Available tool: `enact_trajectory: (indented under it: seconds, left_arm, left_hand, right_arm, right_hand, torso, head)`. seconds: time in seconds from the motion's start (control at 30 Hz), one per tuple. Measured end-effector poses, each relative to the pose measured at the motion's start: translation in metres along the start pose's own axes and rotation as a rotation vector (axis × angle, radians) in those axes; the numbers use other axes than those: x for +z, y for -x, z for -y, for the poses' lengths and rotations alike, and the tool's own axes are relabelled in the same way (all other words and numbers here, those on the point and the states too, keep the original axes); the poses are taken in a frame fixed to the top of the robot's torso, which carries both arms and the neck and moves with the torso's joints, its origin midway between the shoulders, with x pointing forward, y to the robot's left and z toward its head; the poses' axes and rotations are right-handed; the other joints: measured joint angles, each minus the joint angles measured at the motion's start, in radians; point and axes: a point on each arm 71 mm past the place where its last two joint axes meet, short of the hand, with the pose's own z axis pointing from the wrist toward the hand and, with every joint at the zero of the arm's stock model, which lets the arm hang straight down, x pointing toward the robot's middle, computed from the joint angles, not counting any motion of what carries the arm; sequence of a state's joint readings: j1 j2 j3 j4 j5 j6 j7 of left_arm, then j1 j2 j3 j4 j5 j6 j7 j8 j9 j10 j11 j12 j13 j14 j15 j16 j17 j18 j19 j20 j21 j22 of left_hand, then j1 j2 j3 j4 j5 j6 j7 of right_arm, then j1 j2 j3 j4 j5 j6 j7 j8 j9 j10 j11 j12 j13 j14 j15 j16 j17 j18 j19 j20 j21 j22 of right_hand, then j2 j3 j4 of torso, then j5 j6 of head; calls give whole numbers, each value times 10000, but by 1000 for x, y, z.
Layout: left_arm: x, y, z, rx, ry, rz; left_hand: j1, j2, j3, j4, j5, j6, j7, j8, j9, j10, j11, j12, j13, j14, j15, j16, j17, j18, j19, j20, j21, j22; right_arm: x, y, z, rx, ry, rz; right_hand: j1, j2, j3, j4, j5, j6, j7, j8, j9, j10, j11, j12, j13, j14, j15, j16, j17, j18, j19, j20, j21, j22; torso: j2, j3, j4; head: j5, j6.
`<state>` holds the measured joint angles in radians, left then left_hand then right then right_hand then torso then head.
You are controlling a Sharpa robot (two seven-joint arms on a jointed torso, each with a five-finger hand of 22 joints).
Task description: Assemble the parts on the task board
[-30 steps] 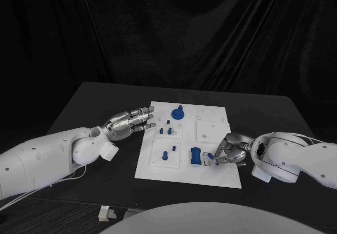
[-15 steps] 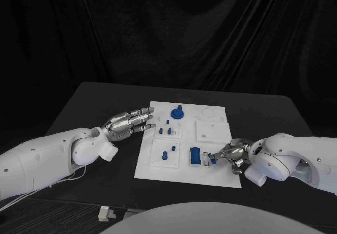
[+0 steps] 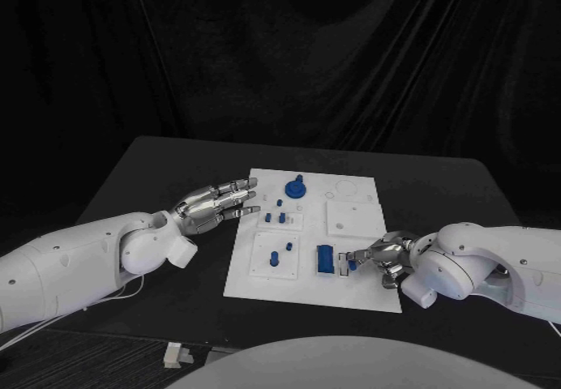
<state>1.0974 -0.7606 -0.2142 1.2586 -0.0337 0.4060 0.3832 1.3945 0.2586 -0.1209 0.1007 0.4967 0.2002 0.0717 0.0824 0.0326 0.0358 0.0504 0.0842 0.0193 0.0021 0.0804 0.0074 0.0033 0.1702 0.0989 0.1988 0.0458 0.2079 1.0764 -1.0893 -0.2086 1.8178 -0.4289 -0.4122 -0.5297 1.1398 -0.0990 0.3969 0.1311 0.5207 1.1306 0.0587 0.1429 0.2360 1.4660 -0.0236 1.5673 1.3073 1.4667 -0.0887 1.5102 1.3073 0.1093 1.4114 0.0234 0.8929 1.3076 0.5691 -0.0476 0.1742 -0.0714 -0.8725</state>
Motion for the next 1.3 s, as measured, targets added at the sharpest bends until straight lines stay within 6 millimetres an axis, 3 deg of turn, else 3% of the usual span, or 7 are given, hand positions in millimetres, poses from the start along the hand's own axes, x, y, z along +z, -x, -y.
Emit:
enact_trajectory:
  seconds: [0.37,0.77,1.0,1.3]
  left_arm:
    - [0,1,0,6,-1,14]
    - [0,1,0,11,0,24]
    - [0,1,0,6,8,11]
    - [0,1,0,0,19,-2]
  left_hand:
    - [-39,39,0,0,0,0,0,0,0,0,0,0,-1,0,0,0,0,0,0,0,0,-11]
    - [-39,39,0,0,0,0,0,0,0,0,0,0,-2,0,0,0,0,0,0,0,0,-11]
    - [-39,39,28,28,0,0,0,0,0,0,0,0,-2,0,0,0,0,-1,0,0,0,-10]
    - [-39,39,28,28,0,0,0,0,0,0,0,0,-2,0,0,0,0,-1,0,0,0,-10]
  right_arm:
    - [1,-4,-1,-97,123,-25]
    - [6,-4,-1,-403,156,84]
    - [9,-4,-1,-596,151,111]
    - [11,-5,-2,-901,172,102]
  right_hand:
    - [-52,-48,61,-268,-309,-88,16,-7,47,0,0,0,0,0,0,-39,0,-1,0,0,-114,-1]
    - [-258,55,61,-433,-608,-196,53,-7,20,0,0,0,0,0,0,-79,0,-1,-35,35,-199,-2]
    - [-599,161,-8,-556,-1394,-284,68,2,44,0,0,0,0,0,0,-79,0,-1,-73,72,-344,-2]
    - [-599,161,-11,-856,-1615,-284,69,2,48,0,0,0,0,0,0,-118,0,0,-72,72,-411,-3]
  torso:
    - [-7,2,13]
    - [-16,-1,11]
    - [-15,-1,12]
    - [-9,1,10]
  head:
    - [5,0]
    - [16,0]
    - [50,0]
    - [56,0]
